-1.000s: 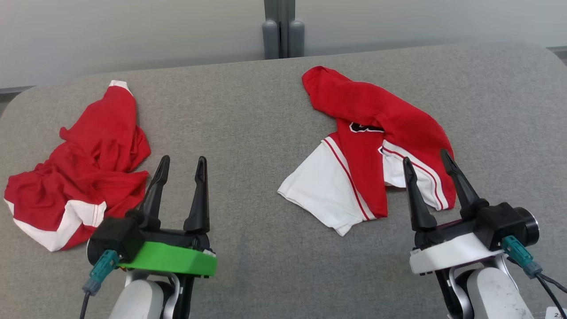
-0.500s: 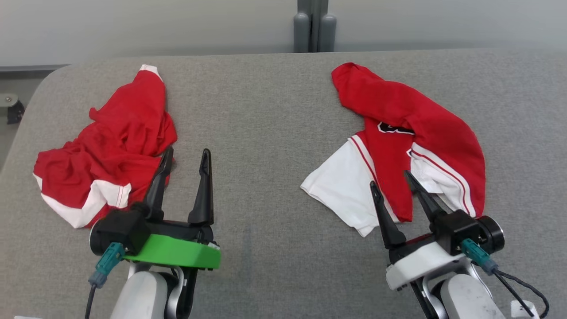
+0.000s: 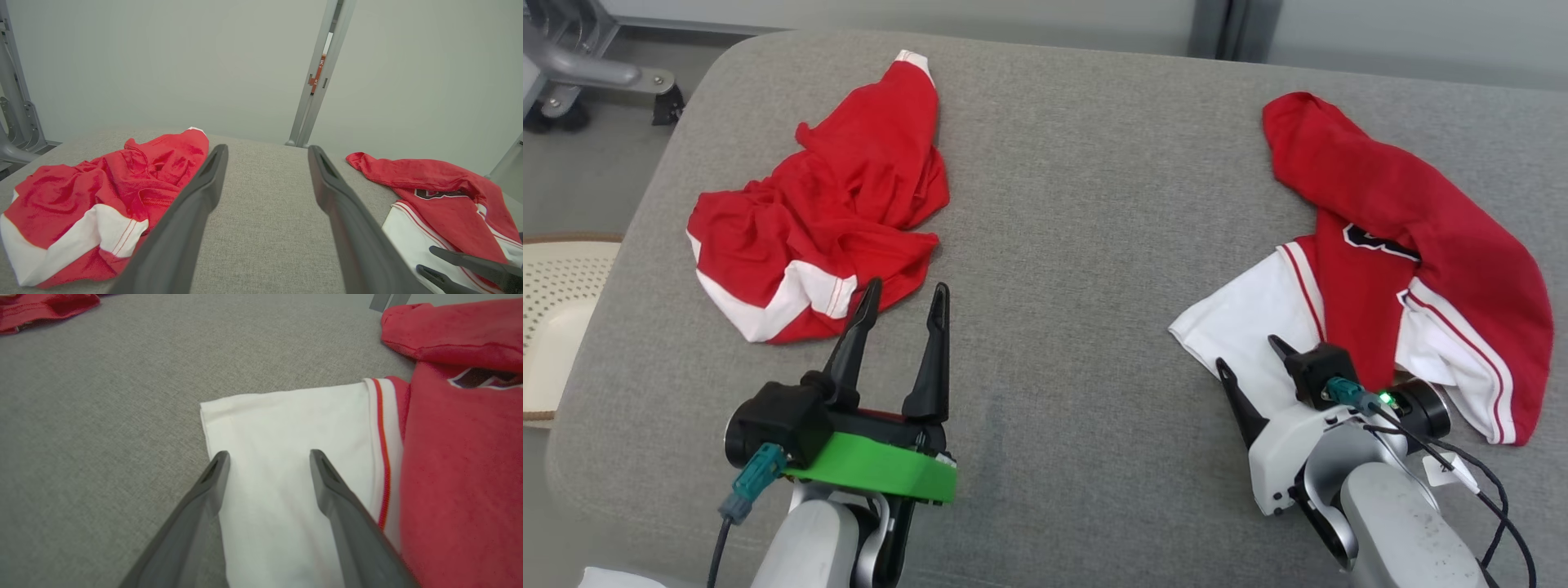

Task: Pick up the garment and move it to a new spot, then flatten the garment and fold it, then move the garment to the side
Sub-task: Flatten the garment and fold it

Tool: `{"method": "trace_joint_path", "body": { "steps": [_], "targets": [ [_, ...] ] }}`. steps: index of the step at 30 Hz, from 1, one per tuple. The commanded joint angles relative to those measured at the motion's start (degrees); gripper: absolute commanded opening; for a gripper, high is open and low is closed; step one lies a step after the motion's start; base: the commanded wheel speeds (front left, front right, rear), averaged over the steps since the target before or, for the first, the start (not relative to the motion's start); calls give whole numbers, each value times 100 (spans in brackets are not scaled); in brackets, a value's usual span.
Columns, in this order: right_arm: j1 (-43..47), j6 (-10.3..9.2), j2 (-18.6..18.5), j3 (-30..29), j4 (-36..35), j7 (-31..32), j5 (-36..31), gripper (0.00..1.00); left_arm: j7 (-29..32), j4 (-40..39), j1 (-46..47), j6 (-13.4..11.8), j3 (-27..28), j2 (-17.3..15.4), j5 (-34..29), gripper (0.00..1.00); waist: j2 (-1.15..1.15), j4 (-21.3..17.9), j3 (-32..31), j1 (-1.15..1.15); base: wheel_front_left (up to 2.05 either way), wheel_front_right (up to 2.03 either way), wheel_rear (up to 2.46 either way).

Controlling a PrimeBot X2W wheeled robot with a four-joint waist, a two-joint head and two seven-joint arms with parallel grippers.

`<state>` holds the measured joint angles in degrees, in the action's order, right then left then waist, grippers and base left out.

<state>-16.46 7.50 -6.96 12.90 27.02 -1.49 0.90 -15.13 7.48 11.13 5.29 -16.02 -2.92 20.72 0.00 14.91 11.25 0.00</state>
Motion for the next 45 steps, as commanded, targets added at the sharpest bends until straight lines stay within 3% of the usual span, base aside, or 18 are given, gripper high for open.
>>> {"method": "trace_joint_path", "body": {
  "steps": [1, 7, 8, 9, 22, 28, 31, 32, 33, 38, 45],
  "targets": [
    [-89, -1, -9, -41, 109, 50, 64, 100, -3, -11, 95, -33, -14, 2, 35, 100, 0, 300, 179, 0, 0, 0, 0],
    [-192, -1, 14, -180, 602, 320, 120, 100, -3, -42, 112, -97, -109, 3, 107, 100, 0, 396, 234, 0, 0, 0, 0],
    [-207, -1, 28, -214, 676, 351, 135, 32, -3, -48, 122, -111, -121, 3, 117, 100, 0, 401, 242, 0, 0, 0, 0],
    [-243, -1, 38, -232, 680, 266, 119, 0, -3, -50, 133, -119, -131, 2, 126, 100, 0, 404, 247, 0, 0, 0, 0],
    [-1657, -1, 342, -179, 488, -179, 453, 0, -3, -63, 213, -187, -321, 1, 218, 100, 0, 505, 169, 0, 0, 0, 0],
    [-2911, -1, 383, -579, 619, -150, 405, 0, -3, -90, 220, -225, -434, -1, 336, 100, 0, 762, 242, 0, 0, 0, 0],
    [-3466, -1, 378, -1145, 935, -190, 256, 0, -3, -91, 186, -250, -500, -1, 402, 100, 0, 917, 258, 0, 0, 0, 0],
    [-3586, -1, 387, -1283, 1051, -180, 127, 33, -3, -94, 171, -270, -502, -1, 424, 100, 0, 951, 258, 0, 0, 0, 0],
    [-3704, -1, 393, -1449, 1249, -75, -48, 100, -3, -96, 151, -282, -515, -1, 445, 100, 0, 996, 253, 0, 0, 0, 0],
    [-3913, -1, 395, -1604, 1762, -109, -440, 100, -3, -97, 52, -315, -454, 0, 491, 100, 0, 1023, 191, 0, 0, 0, 0],
    [-3548, -1, 396, -1580, 1939, -542, -509, 100, -3, -137, 52, -282, -228, 0, 385, 100, 0, 597, -15, 0, 0, 0, 0]
  ]
}}
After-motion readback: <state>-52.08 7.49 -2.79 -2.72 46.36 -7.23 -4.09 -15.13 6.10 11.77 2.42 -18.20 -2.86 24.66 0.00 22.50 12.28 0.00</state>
